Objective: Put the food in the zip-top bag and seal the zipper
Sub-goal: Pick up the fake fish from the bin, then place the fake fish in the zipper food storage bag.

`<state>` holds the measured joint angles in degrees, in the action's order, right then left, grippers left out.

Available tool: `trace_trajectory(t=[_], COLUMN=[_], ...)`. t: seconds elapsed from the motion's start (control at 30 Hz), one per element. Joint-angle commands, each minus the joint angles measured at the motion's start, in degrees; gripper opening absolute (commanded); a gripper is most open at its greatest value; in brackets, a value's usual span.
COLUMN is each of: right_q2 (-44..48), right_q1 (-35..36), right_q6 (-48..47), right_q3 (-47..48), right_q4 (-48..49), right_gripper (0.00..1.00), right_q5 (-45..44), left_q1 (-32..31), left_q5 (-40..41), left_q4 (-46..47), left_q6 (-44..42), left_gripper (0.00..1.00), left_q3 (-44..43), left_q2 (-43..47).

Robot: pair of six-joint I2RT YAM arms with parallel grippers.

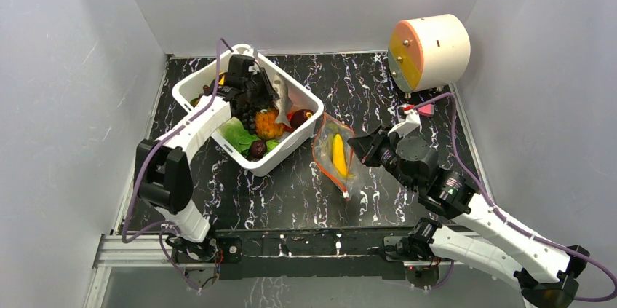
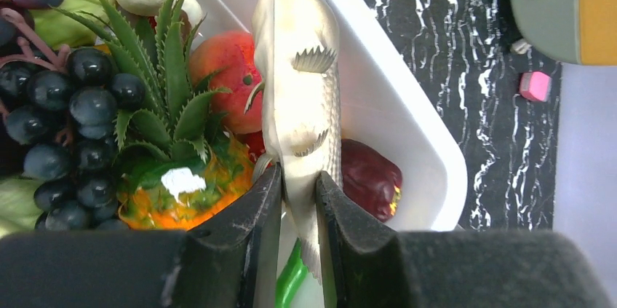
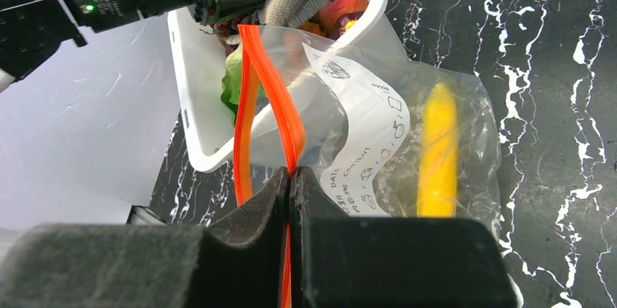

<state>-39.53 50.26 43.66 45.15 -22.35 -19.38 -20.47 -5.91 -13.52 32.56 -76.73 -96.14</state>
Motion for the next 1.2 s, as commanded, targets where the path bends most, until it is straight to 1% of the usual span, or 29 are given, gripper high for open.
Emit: trace_trajectory(t=[0.0,0.13,0.23,0.4,0.63,0.83,1.0,1.17], right_q2=[0.55,-0.12,-0.72,-1.29,-2.65,-5.51,-8.43,-10.51], right_q1=[0.28,0.28,0.28,0.28,0.27,0.23,0.28,0.28], right_q6=[0.46,0.55,0.80,1.81,2.06,-3.74,-8.93,-11.59], right_q3=[-0.32,-0.57,-0.58,-0.58,0.08,0.91,2.76,2.97], right_q4=[3.79,4.38,4.75,4.95,5.37,8.31,9.48,13.38], right_gripper=[0.00,0.00,0.00,0.00,0.00,0.00,0.00,0.00], right_q5=[0.10,0.51,0.95,0.52,-2.06,-5.56,-9.09,-8.65], left_q1=[-0.27,-0.32,-0.29,-0.29,-0.27,-0.27,-0.27,-0.28], left_q5=[-0.22,-0.56,-2.52,-9.23,-16.76,-26.62,-35.19,-42.89], left_q4=[-0.66,-1.47,-2.06,-4.99,-13.56,-19.48,-18.49,-14.46], left_q6=[-0.62,-0.54,0.23,1.00,-0.96,-1.34,1.05,3.83], left_gripper=[0.00,0.00,0.00,0.00,0.00,0.00,0.00,0.00], left_q3=[1.59,3.38,5.05,7.24,7.25,6.68,9.39,13.77], left_q2=[7.80,11.91,15.24,21.51,28.87,32.53,35.50,36.98])
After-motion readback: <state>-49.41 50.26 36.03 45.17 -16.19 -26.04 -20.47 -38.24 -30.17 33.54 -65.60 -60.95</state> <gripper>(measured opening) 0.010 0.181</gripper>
